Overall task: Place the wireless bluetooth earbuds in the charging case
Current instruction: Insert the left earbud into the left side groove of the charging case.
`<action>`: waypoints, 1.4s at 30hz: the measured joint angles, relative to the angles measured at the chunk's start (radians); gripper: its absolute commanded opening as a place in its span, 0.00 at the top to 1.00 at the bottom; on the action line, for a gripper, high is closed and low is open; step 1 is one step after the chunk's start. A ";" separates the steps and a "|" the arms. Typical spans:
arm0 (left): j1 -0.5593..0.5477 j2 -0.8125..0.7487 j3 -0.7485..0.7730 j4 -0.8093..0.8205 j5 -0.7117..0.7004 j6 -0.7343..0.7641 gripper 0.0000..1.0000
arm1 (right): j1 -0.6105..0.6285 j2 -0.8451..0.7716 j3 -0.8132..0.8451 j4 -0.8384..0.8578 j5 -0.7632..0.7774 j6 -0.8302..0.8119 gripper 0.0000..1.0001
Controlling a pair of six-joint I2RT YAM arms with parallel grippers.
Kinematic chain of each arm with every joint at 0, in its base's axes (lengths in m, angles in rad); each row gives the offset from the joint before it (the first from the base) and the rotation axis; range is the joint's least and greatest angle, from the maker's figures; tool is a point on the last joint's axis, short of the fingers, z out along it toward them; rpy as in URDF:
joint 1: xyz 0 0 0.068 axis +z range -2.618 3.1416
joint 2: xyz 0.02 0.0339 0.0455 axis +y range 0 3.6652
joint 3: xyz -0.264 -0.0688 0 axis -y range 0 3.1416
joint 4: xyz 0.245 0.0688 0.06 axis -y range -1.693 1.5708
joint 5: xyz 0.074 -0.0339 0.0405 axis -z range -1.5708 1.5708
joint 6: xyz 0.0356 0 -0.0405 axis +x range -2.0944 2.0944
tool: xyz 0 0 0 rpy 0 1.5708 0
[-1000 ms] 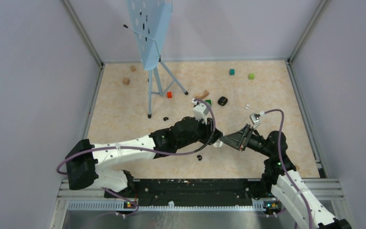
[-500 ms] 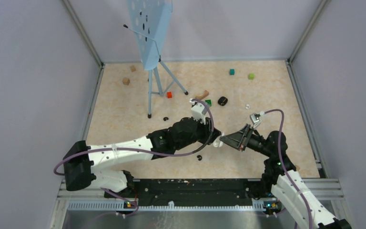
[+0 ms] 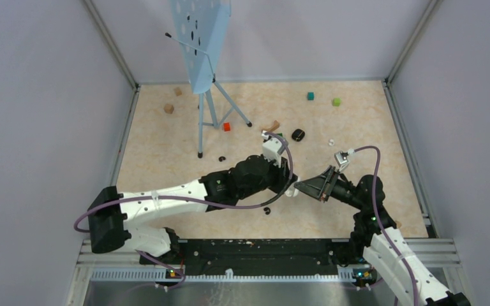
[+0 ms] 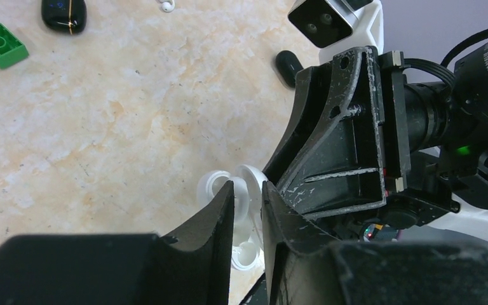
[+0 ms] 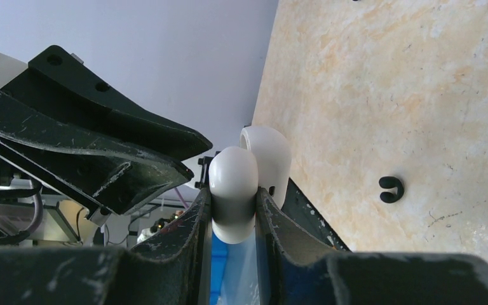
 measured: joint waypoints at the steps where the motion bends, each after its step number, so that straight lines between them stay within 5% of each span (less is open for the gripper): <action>1: 0.000 0.001 0.003 -0.004 -0.005 0.004 0.74 | 0.000 0.000 0.000 0.000 0.000 0.000 1.00; 12: -0.001 0.044 0.026 -0.051 -0.014 0.024 0.77 | 0.000 0.000 0.000 0.000 0.000 0.000 1.00; 23: -0.011 0.043 0.027 -0.056 -0.034 0.039 1.00 | 0.000 0.000 0.000 -0.001 0.006 0.000 1.00; 42: -0.123 0.042 0.029 -0.079 -0.267 0.039 1.00 | 0.000 0.000 0.000 -0.029 0.014 0.002 1.00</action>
